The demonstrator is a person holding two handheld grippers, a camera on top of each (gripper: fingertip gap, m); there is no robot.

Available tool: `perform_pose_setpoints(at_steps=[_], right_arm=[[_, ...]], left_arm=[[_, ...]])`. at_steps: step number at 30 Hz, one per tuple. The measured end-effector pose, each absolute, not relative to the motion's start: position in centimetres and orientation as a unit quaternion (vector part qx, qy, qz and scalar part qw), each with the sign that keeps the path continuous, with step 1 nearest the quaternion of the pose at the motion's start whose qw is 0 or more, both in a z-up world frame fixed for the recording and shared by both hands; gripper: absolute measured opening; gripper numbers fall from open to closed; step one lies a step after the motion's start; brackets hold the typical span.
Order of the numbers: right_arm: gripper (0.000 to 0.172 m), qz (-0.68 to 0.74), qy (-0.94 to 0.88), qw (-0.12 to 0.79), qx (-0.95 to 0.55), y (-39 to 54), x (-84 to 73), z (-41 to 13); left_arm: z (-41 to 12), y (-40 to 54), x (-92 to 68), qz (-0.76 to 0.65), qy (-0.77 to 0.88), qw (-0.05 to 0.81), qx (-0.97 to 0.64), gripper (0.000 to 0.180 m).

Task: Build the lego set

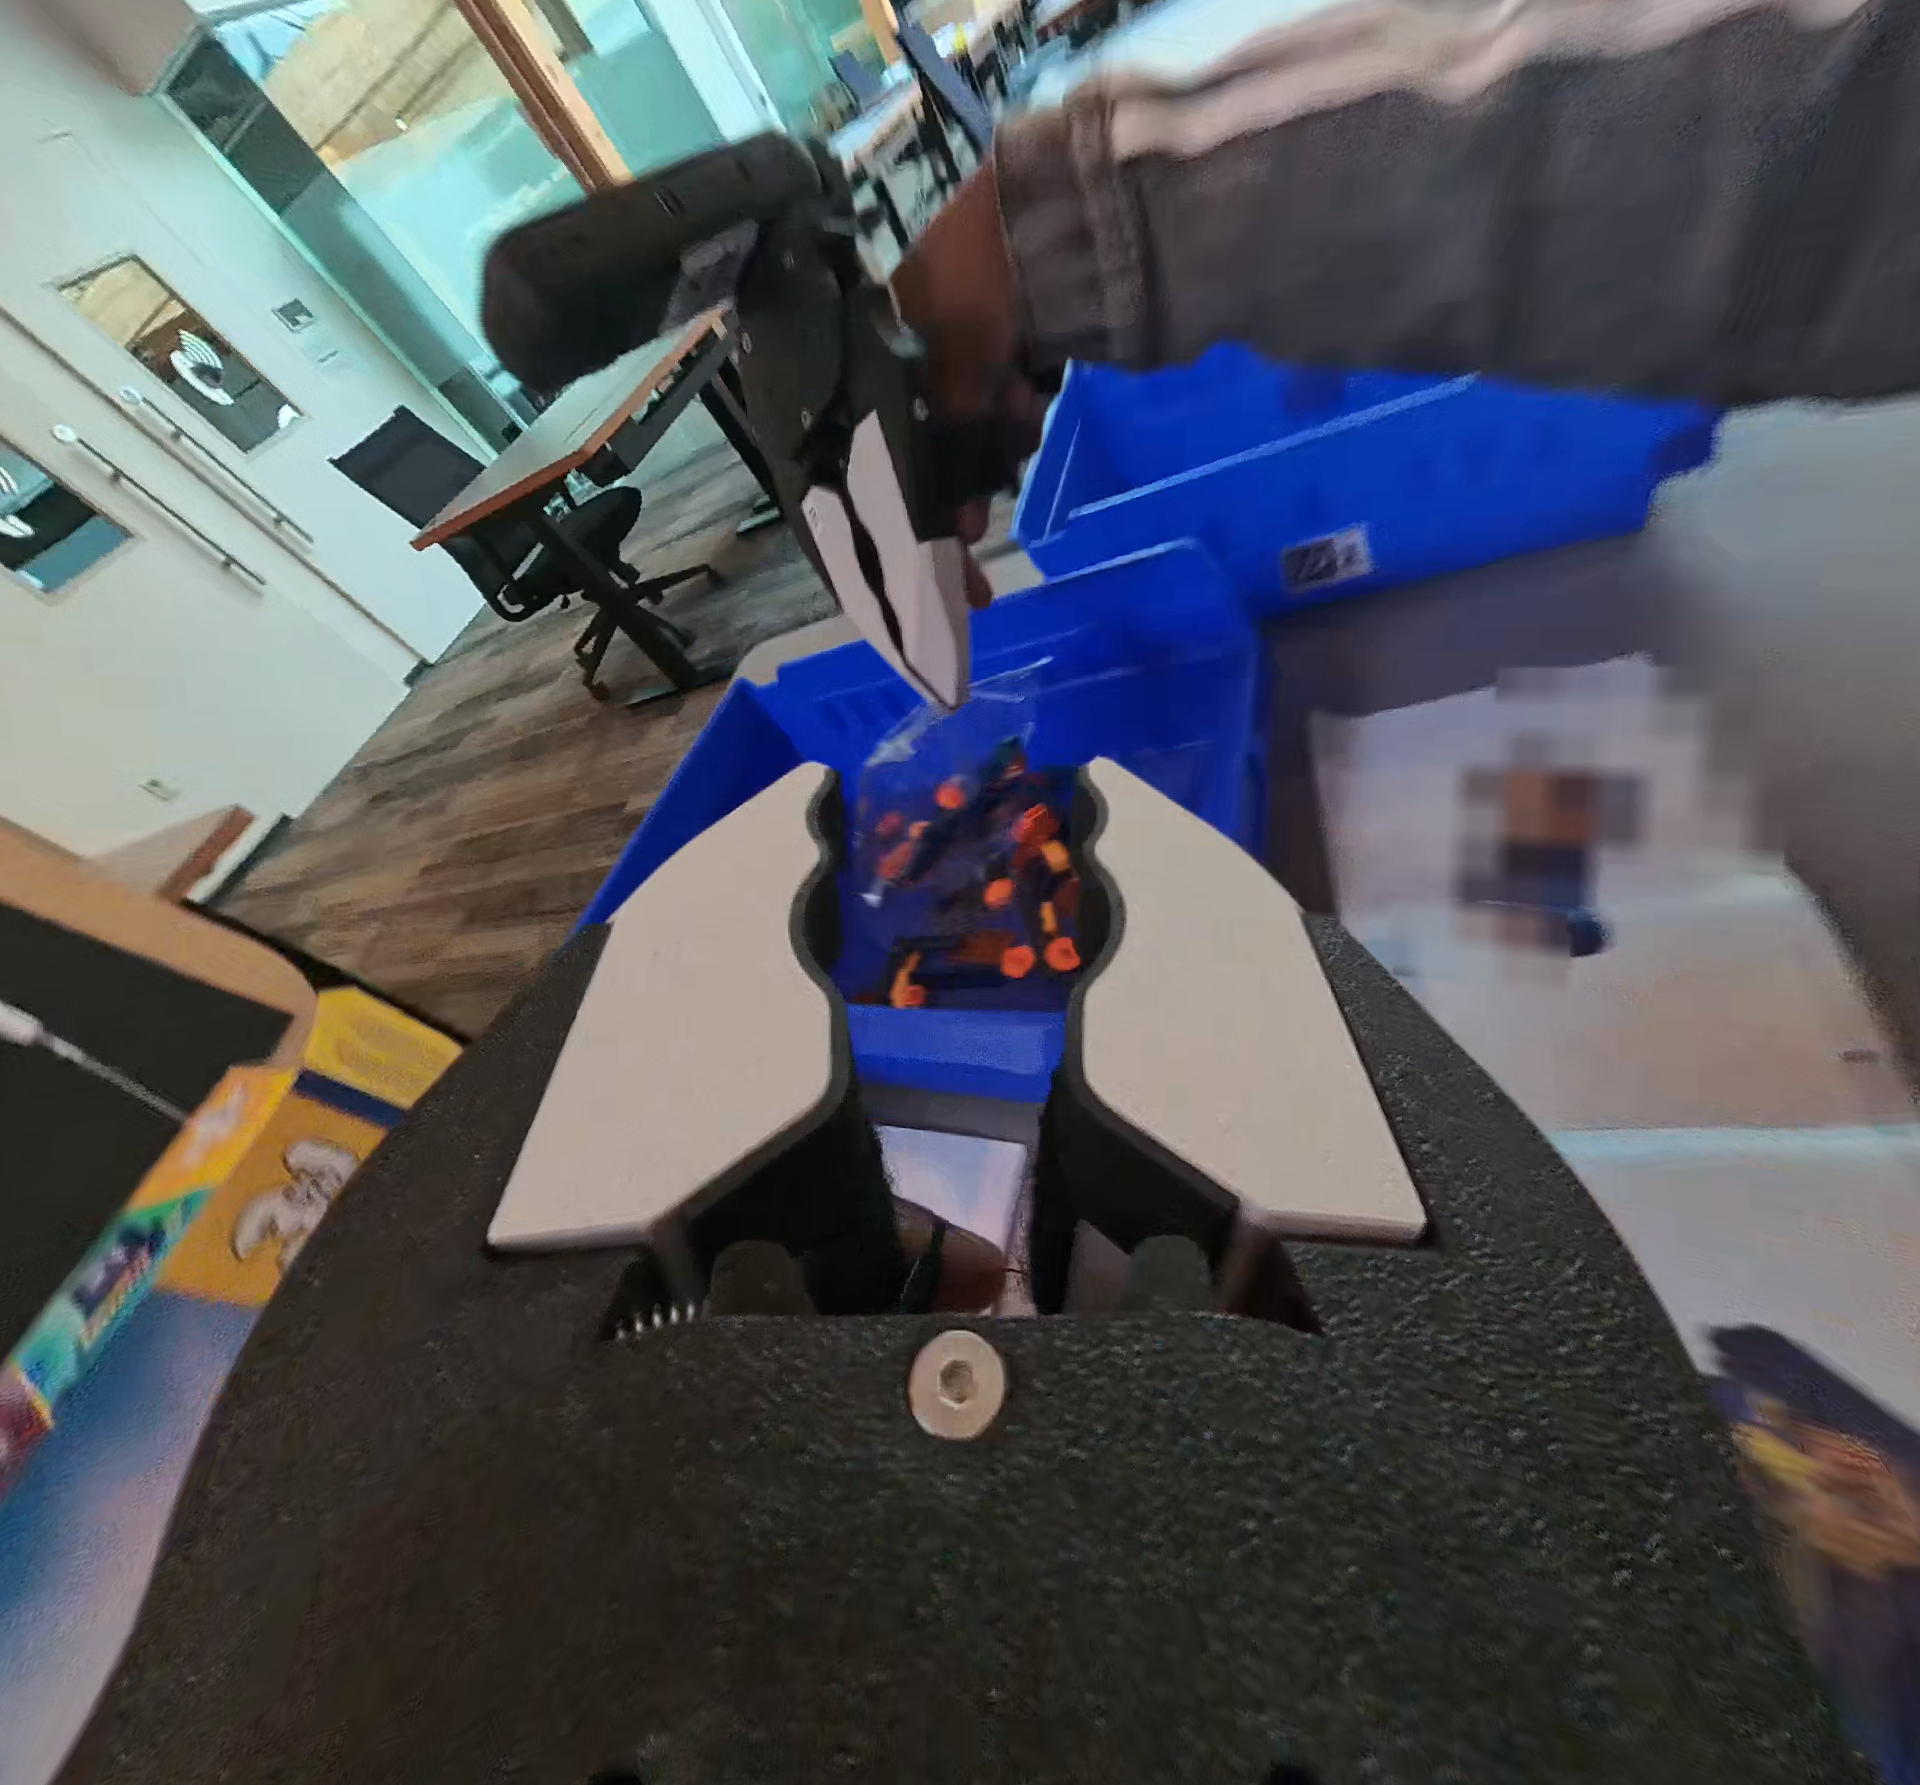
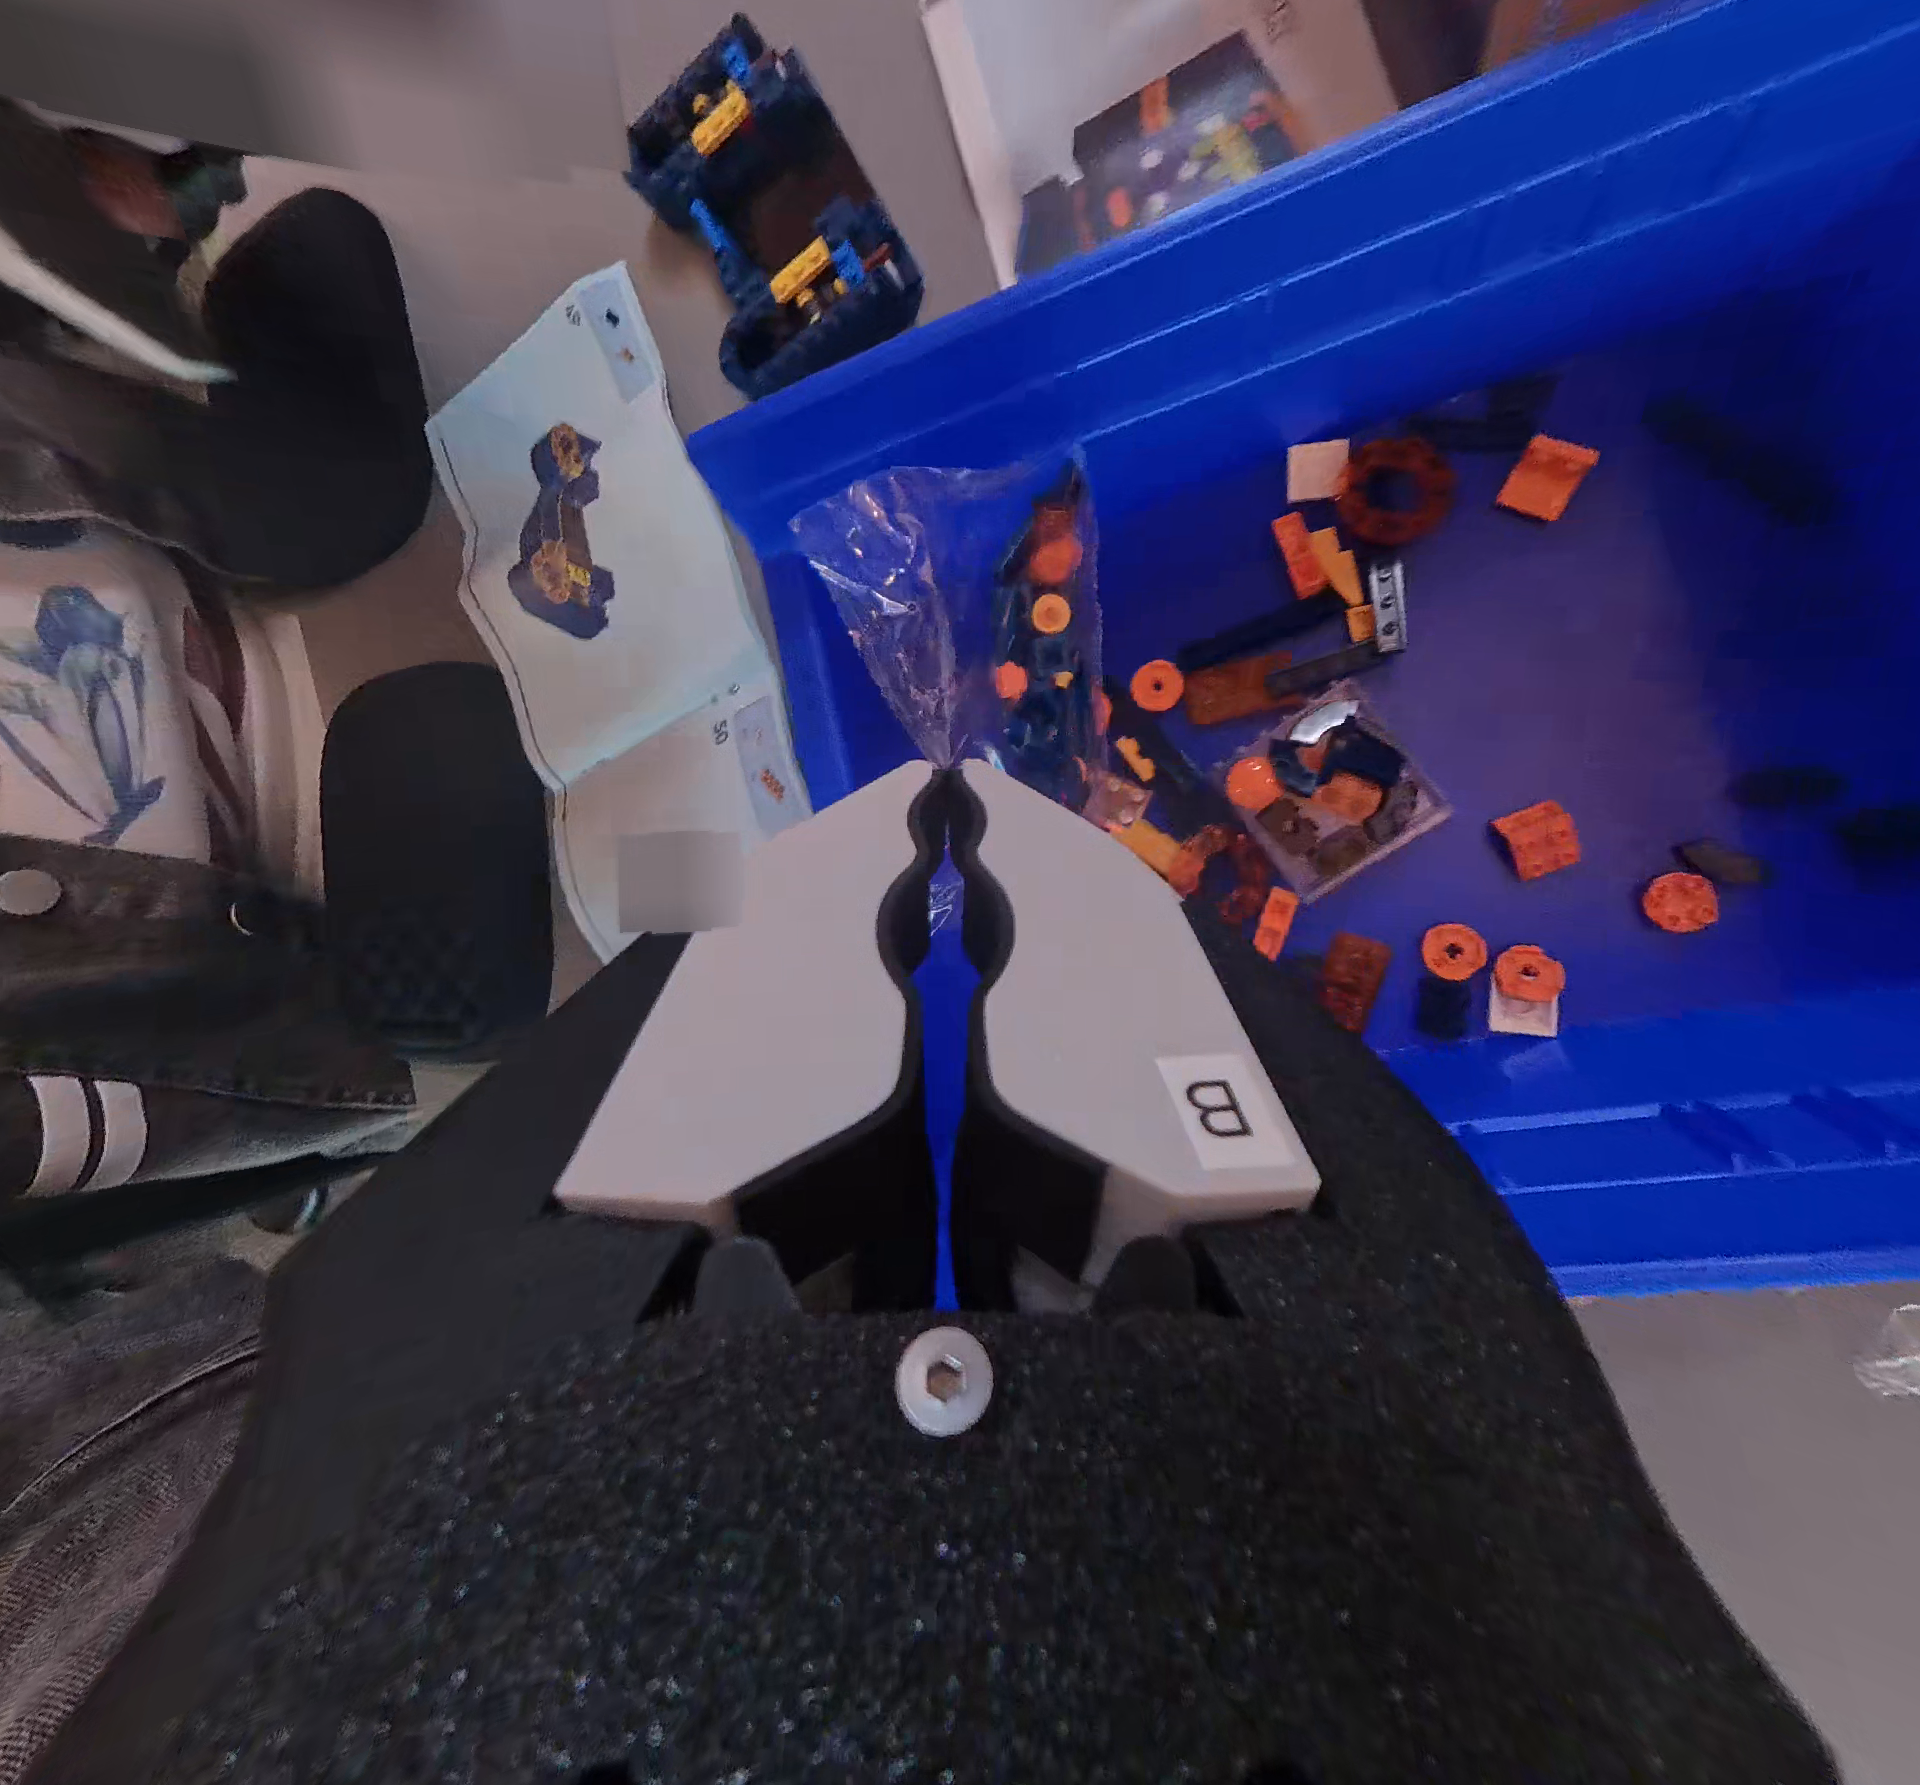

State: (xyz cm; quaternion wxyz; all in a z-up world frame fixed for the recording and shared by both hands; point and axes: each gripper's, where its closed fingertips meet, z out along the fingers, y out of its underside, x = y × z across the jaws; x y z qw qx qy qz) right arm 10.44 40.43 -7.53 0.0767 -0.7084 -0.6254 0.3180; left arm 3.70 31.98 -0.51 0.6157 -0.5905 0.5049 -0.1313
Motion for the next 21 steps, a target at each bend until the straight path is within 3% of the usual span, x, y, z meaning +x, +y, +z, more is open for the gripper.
perform_pose_setpoints(at_steps=[5,7,10,12,15,18,21], right_arm=[[0.000,0.291,-0.647,0.054,-0.702,38.3,10.8,-7.7],[0.000,0.289,-0.654,0.049,-0.697,37.7,11.0,-7.6],[0.000,0.288,-0.659,0.052,-0.693,37.1,11.2,-7.4],[0.000,0.293,-0.659,0.076,-0.689,37.1,11.3,-6.9],[0.017,0.347,-0.637,0.182,-0.664,36.6,10.7,-3.9],[0.043,0.360,-0.597,0.362,-0.619,36.6,10.7,-0.5],[0.036,0.337,-0.571,0.507,-0.551,36.3,11.4,1.4]], left_arm=[[-4.1,37.0,8.1,0.029,0.622,0.557,-0.549,0.036],[-5.3,37.4,9.0,0.038,0.646,0.529,-0.549,0.032],[-6.2,37.6,9.4,0.025,0.654,0.507,-0.561,0.002],[-5.8,37.1,9.6,-0.044,0.628,0.505,-0.590,0.000],[-3.4,37.2,9.1,-0.166,0.550,0.531,-0.623,0.000],[-1.4,36.9,8.4,-0.287,0.486,0.524,-0.638,0.000],[0.0,36.4,7.9,-0.370,0.447,0.511,-0.634,0.000]])
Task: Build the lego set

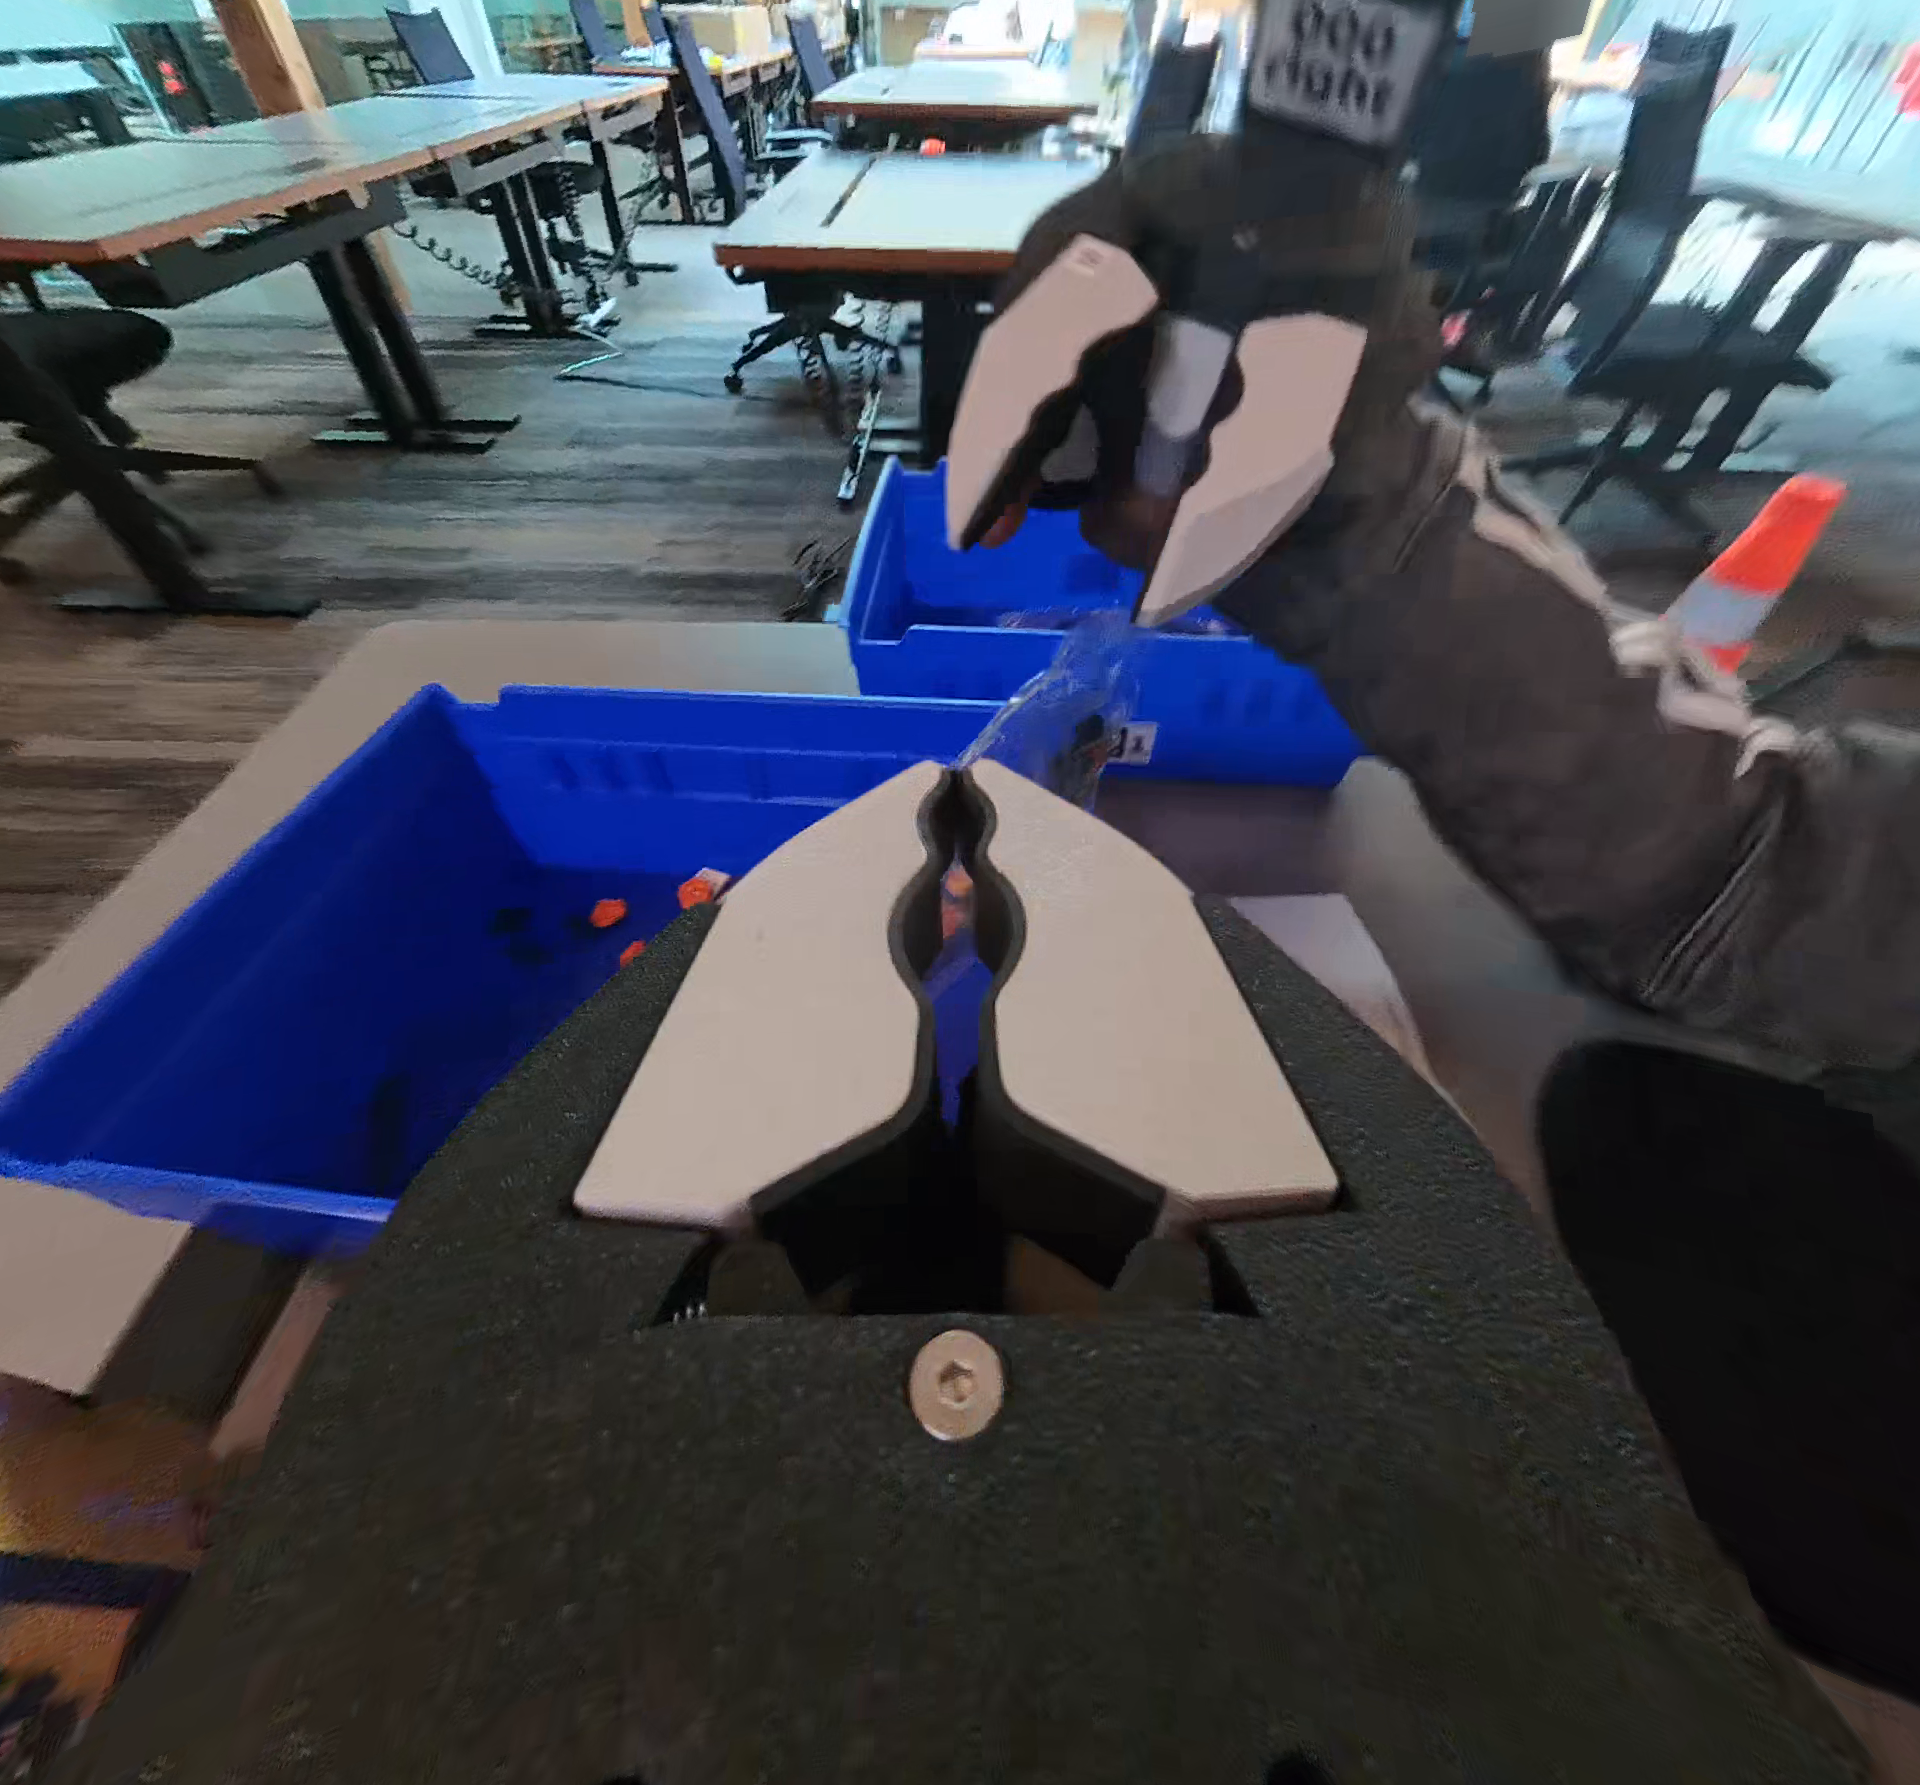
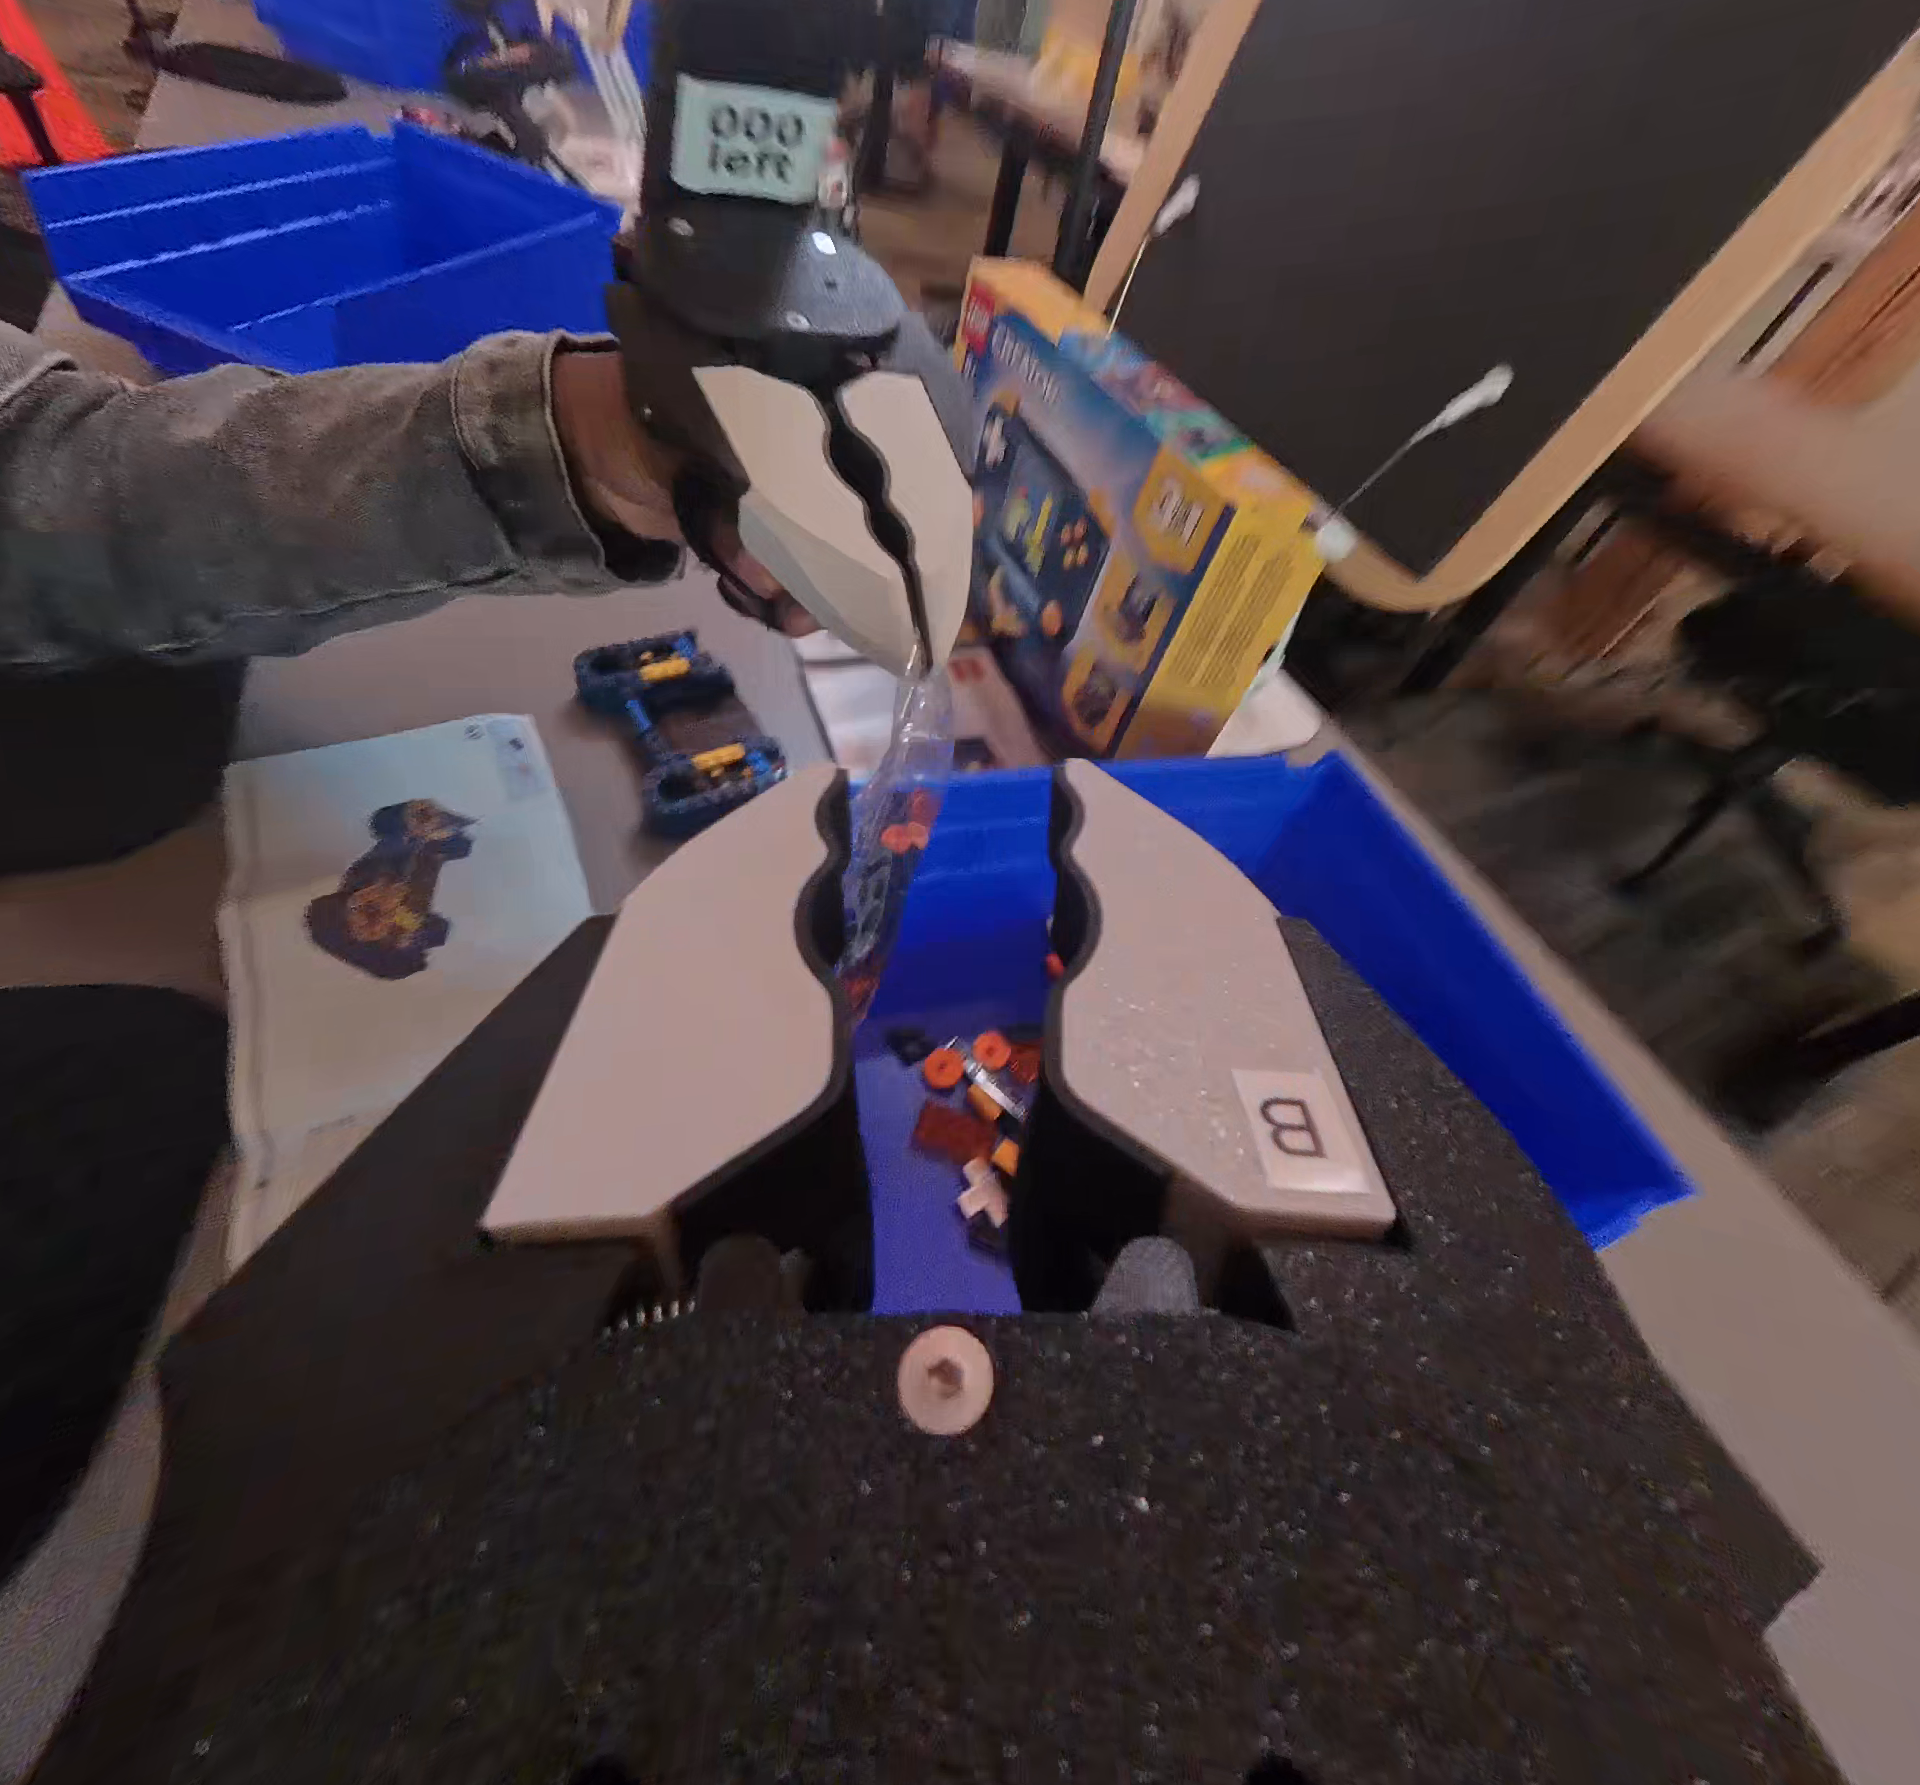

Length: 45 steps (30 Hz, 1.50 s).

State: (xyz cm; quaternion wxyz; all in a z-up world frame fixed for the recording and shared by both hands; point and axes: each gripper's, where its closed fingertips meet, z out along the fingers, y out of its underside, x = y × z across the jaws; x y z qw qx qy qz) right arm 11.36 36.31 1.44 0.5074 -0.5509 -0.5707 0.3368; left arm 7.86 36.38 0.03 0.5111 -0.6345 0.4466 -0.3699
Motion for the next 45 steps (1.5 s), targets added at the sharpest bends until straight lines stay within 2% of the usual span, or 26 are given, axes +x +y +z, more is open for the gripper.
perform_pose_setpoints(at_steps=[2,3,7,12,16,18,22,25,28,31,33,39,43,45], right_arm=[[0.022,0.335,-0.561,0.552,-0.518,36.0,11.6,2.0],[0.021,0.339,-0.558,0.565,-0.504,36.0,11.7,2.3],[0.035,0.369,-0.557,0.542,-0.510,35.9,11.7,2.1],[0.001,0.382,-0.562,0.546,-0.489,35.9,11.3,2.1],[0.000,0.414,-0.538,0.539,-0.498,36.1,11.3,2.6],[0.000,0.430,-0.526,0.526,-0.511,36.4,11.2,2.4],[0.000,0.432,-0.522,0.507,-0.533,37.0,11.2,1.7],[0.000,0.438,-0.528,0.494,-0.534,36.7,11.0,1.3],[0.000,0.435,-0.539,0.482,-0.536,36.5,10.8,0.8],[0.000,0.437,-0.544,0.480,-0.532,36.2,10.7,0.9],[0.000,0.440,-0.546,0.477,-0.530,36.0,10.8,0.9],[0.000,0.443,-0.557,0.479,-0.514,35.5,10.7,0.9],[0.006,0.449,-0.563,0.495,-0.485,34.7,10.4,1.9],[0.001,0.438,-0.567,0.498,-0.489,34.8,10.3,1.6]], left_arm=[[0.3,36.4,7.6,-0.387,0.431,0.508,-0.637,0.000],[0.3,36.5,7.5,-0.390,0.426,0.507,-0.640,0.000],[0.8,36.6,7.6,-0.423,0.402,0.508,-0.634,0.000],[0.7,36.6,7.7,-0.446,0.384,0.502,-0.634,0.000],[1.0,36.4,7.6,-0.463,0.377,0.507,-0.621,0.000],[1.2,37.4,7.0,-0.427,0.362,0.540,-0.629,0.005],[2.5,38.0,6.7,-0.297,0.392,0.625,-0.607,0.026],[1.9,37.2,9.0,-0.208,0.491,0.616,-0.580,0.034],[0.7,36.6,11.0,-0.172,0.561,0.575,-0.570,0.026],[0.6,36.5,11.6,-0.182,0.579,0.552,-0.571,0.008],[0.6,36.1,11.7,-0.201,0.583,0.542,-0.571,0.004],[0.6,35.5,11.6,-0.240,0.569,0.533,-0.578,0.000],[0.5,35.5,11.5,-0.244,0.563,0.523,-0.592,0.000],[0.5,35.3,11.6,-0.245,0.566,0.520,-0.592,0.000]])
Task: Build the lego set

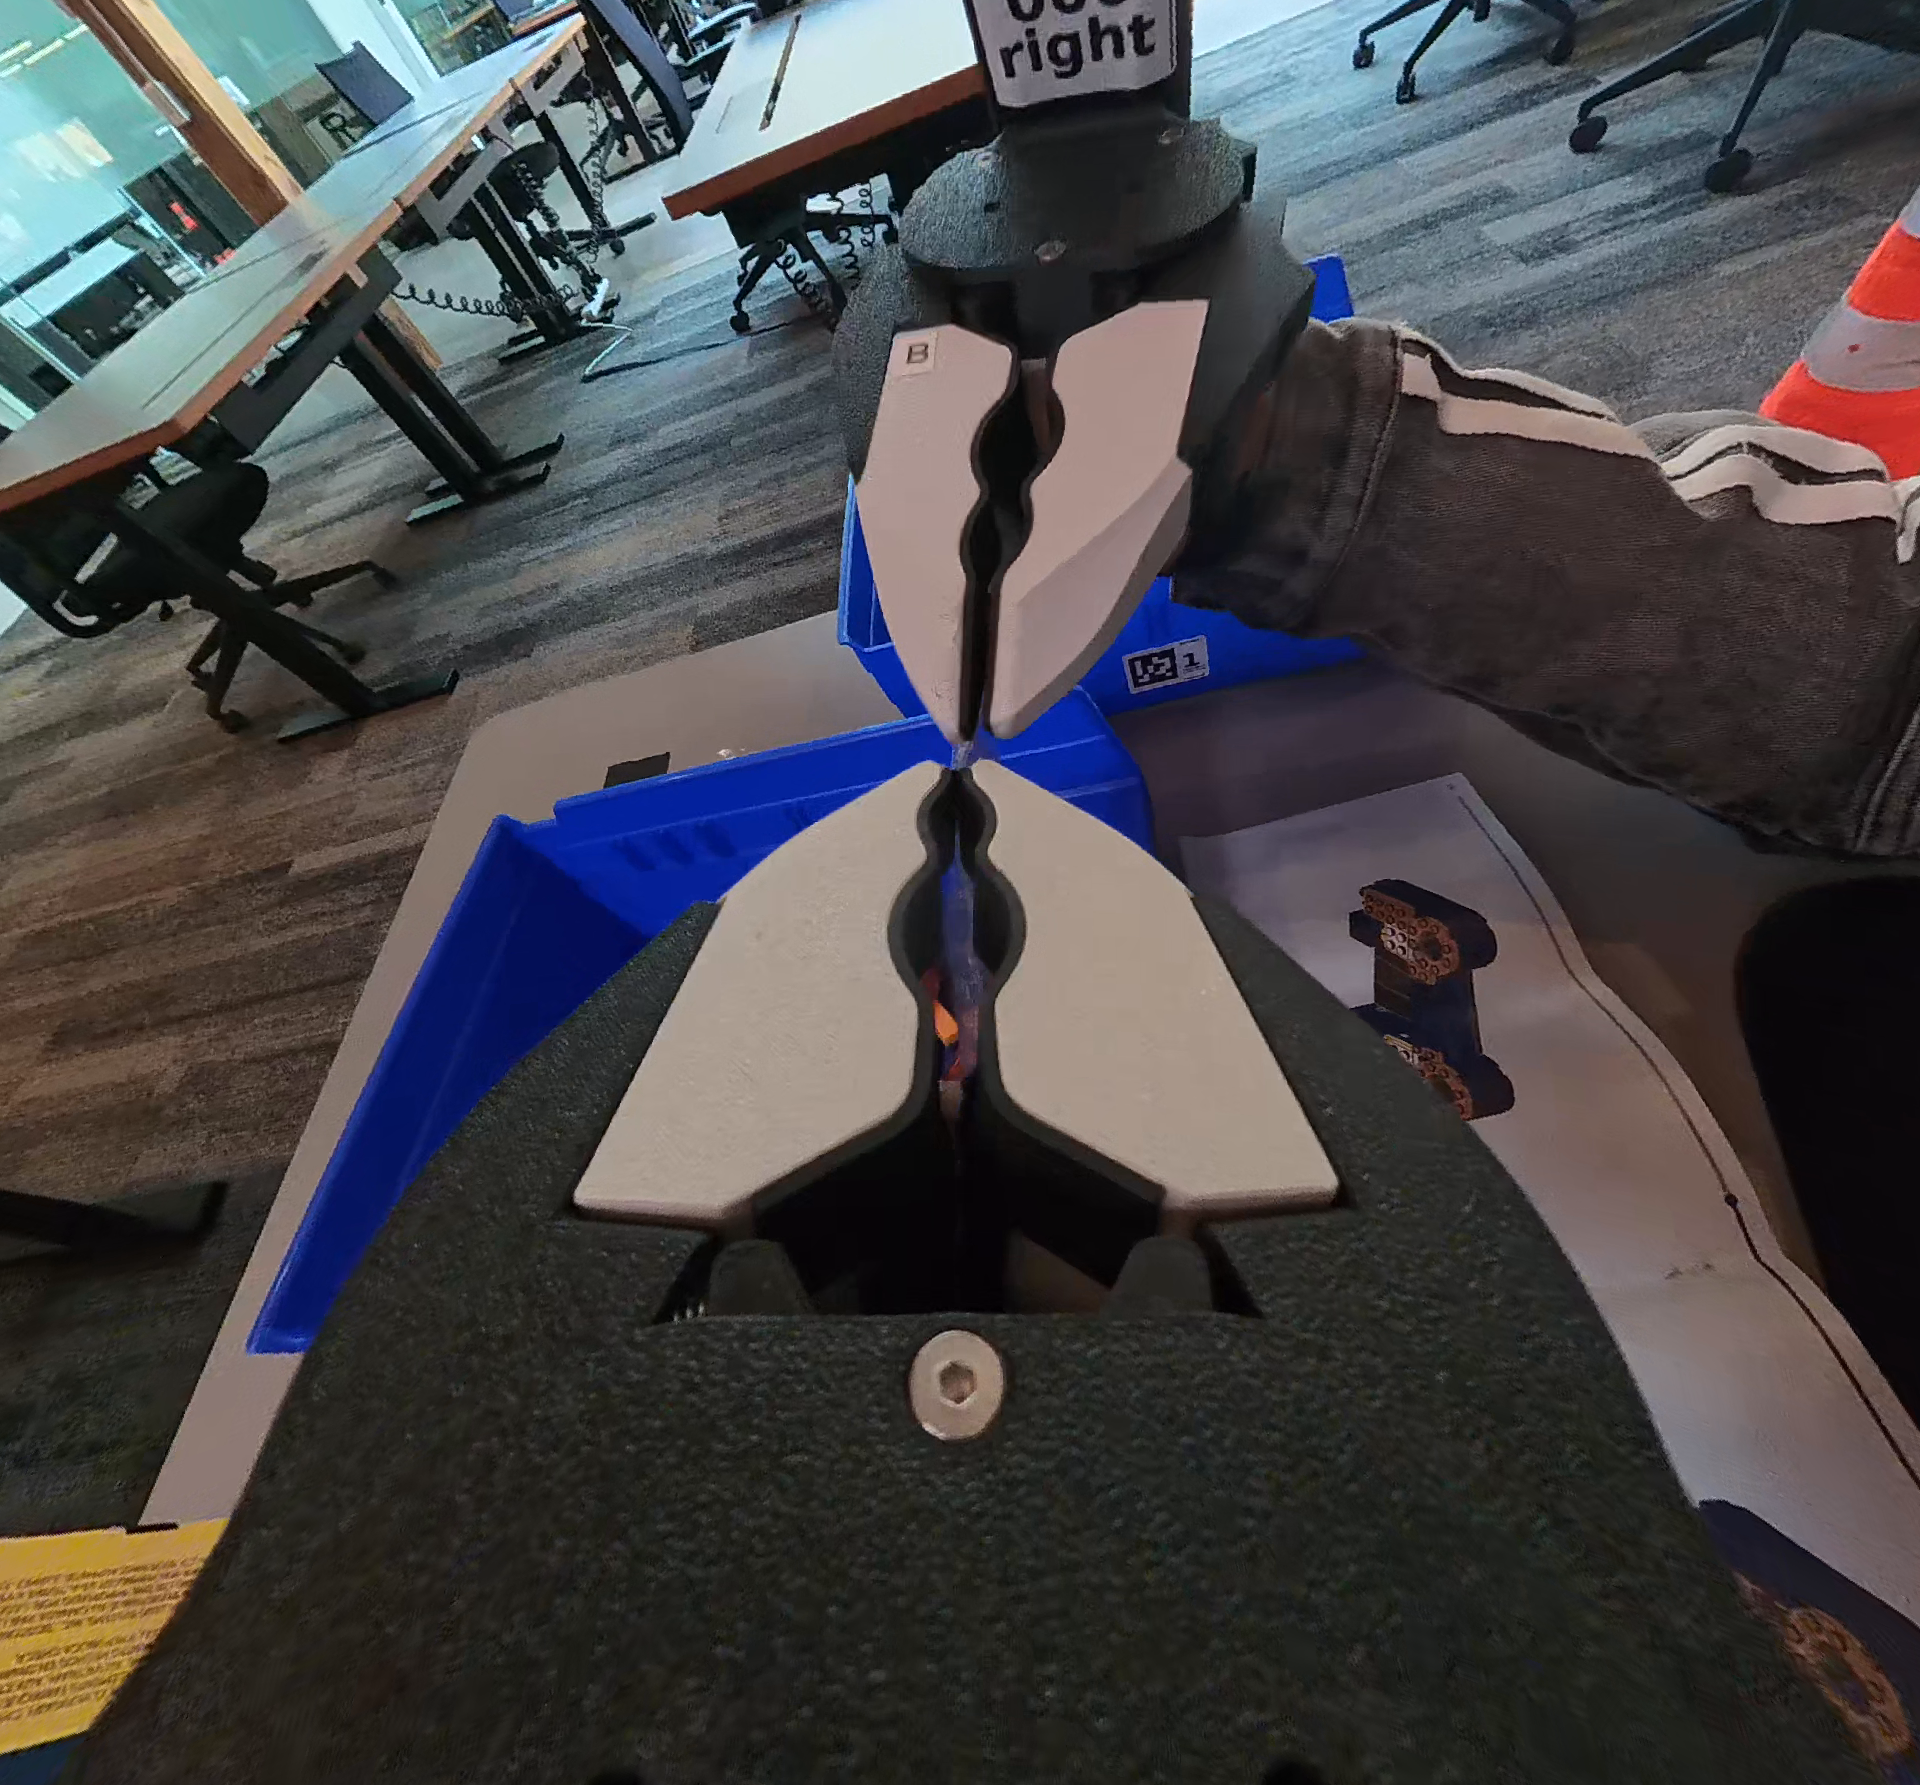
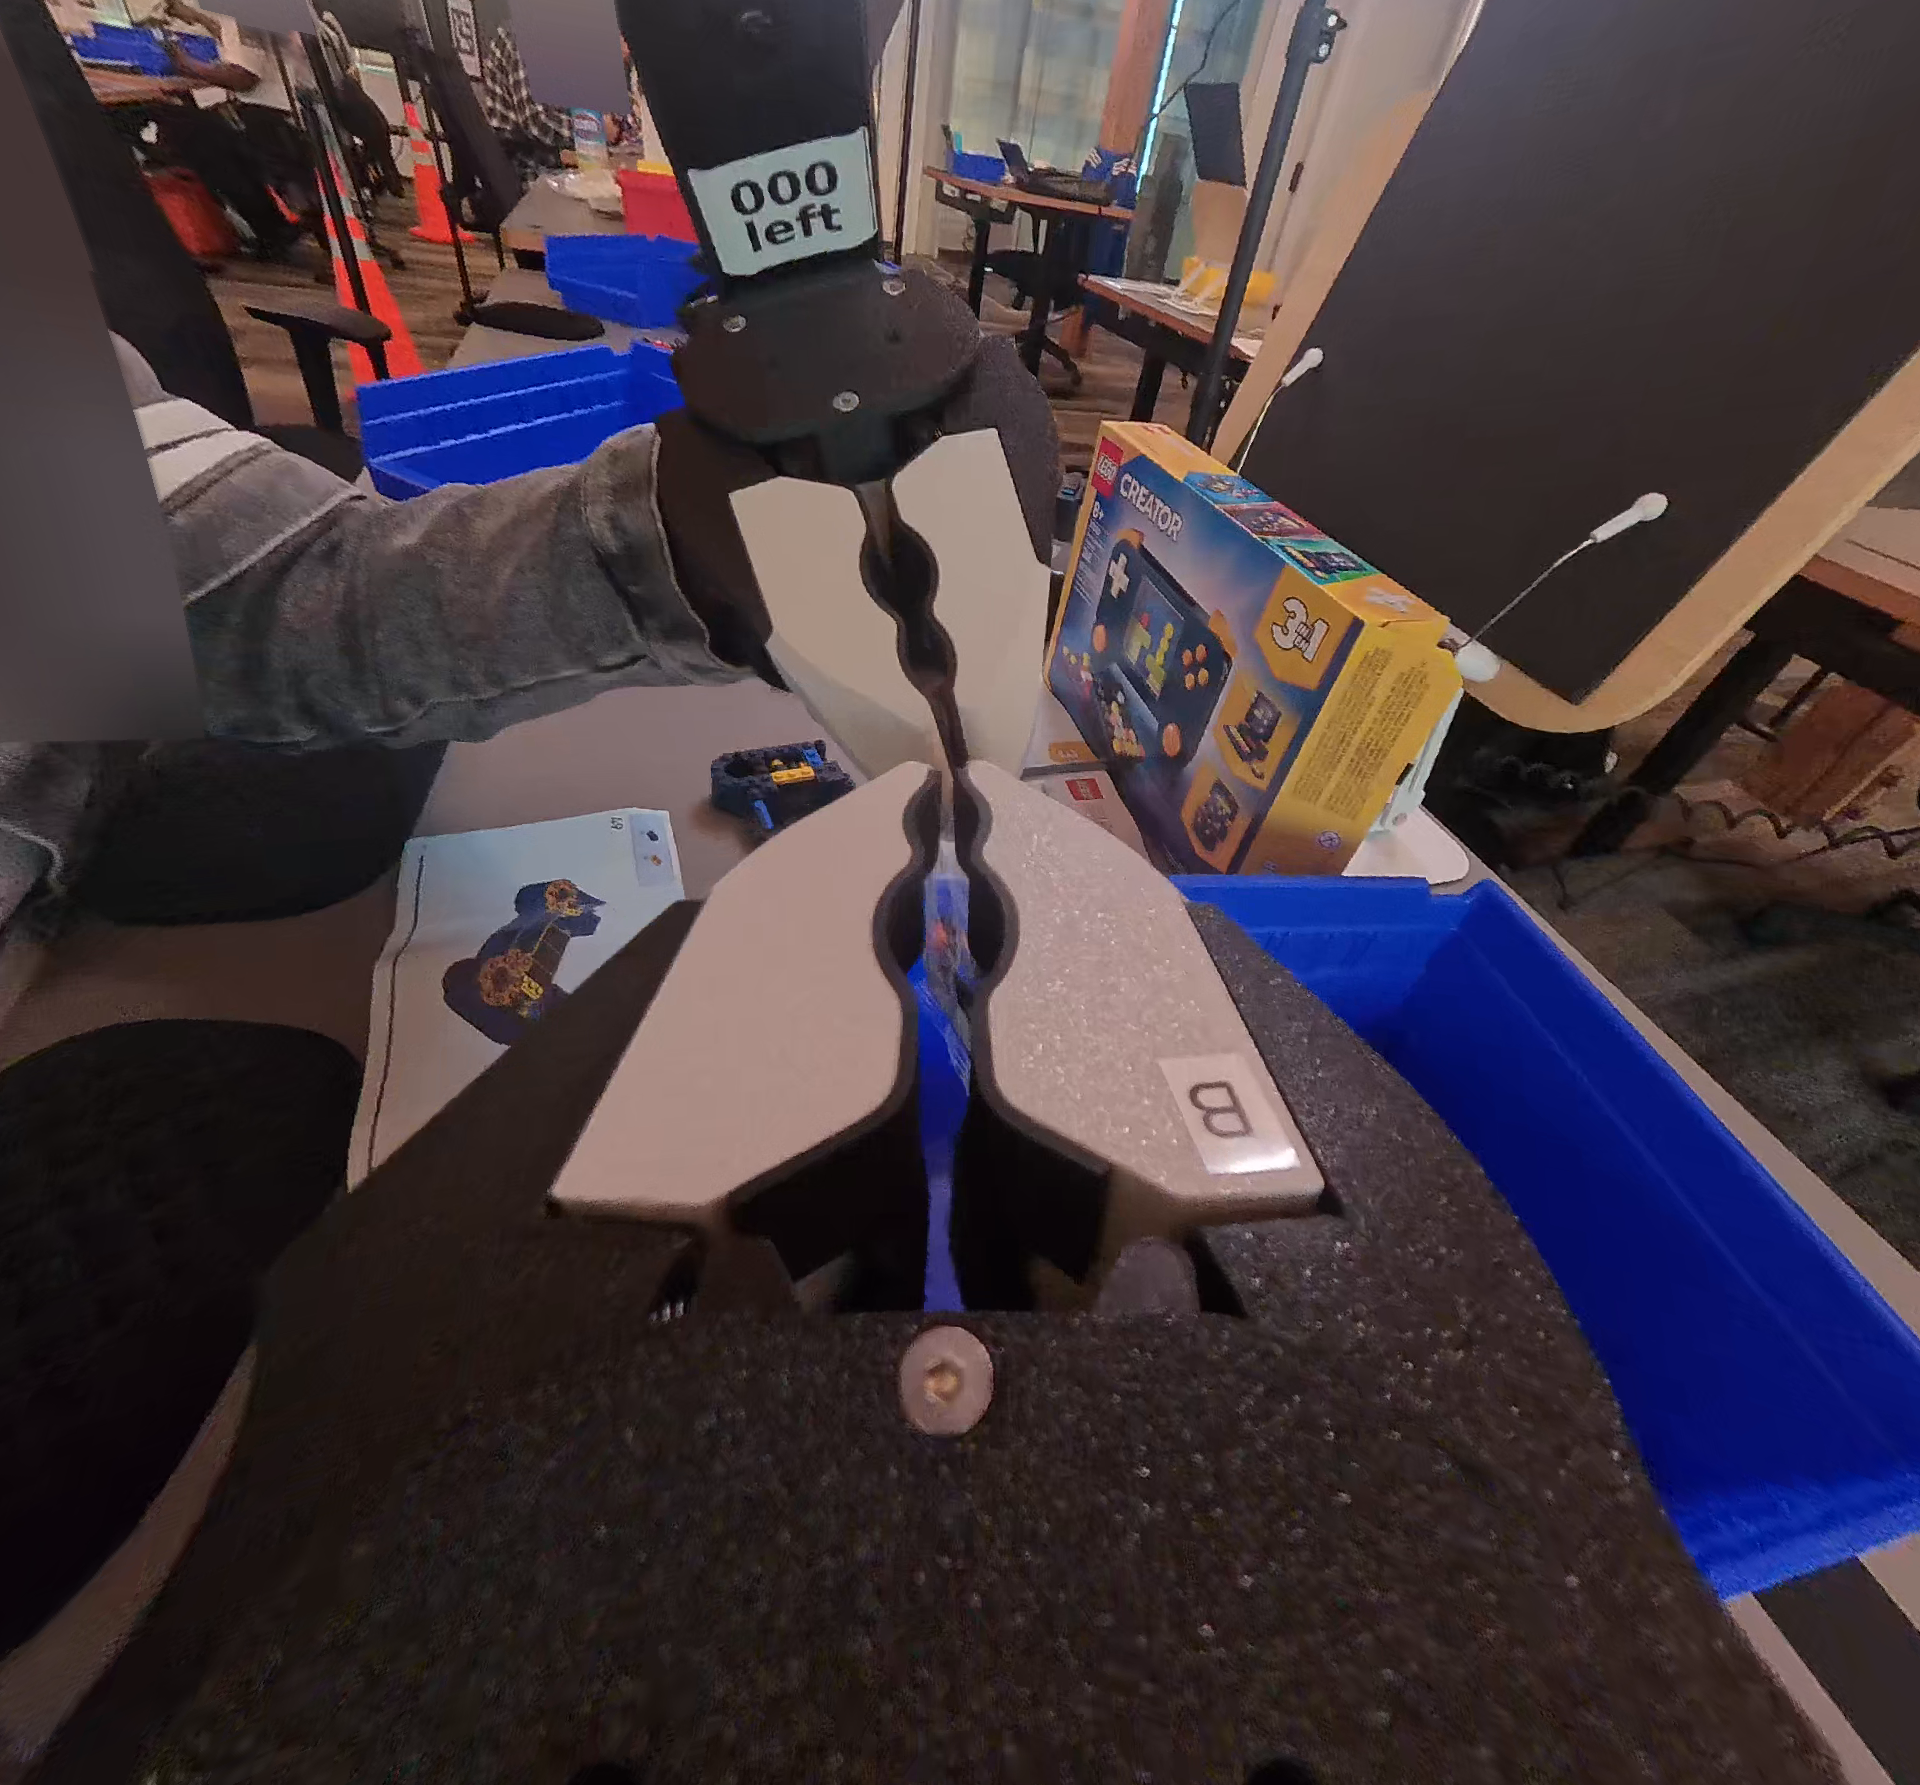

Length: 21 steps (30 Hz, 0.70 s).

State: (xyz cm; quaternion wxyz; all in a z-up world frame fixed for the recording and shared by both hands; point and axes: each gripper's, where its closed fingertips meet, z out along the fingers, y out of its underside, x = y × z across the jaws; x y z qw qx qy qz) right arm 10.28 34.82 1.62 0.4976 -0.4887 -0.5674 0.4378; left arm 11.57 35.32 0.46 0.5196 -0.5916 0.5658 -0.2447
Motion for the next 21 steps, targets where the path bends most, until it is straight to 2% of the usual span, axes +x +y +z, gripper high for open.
perform_pose_setpoints(at_steps=[6,12,15,21], right_arm=[[0.001,0.425,-0.568,0.514,-0.482,35.00,10.42,1.79],[0.009,0.402,-0.573,0.522,-0.488,35.31,10.56,1.52],[0.001,0.405,-0.574,0.525,-0.480,35.16,10.63,1.69],[0.004,0.401,-0.578,0.522,-0.482,35.14,10.55,1.48]], left_arm=[[0.44,35.24,11.74,-0.256,0.560,0.516,-0.595,0.000],[0.61,35.28,11.79,-0.265,0.554,0.518,-0.595,0.000],[0.57,35.29,11.75,-0.263,0.556,0.518,-0.595,0.000],[0.38,35.26,11.75,-0.265,0.556,0.514,-0.597,0.000]])
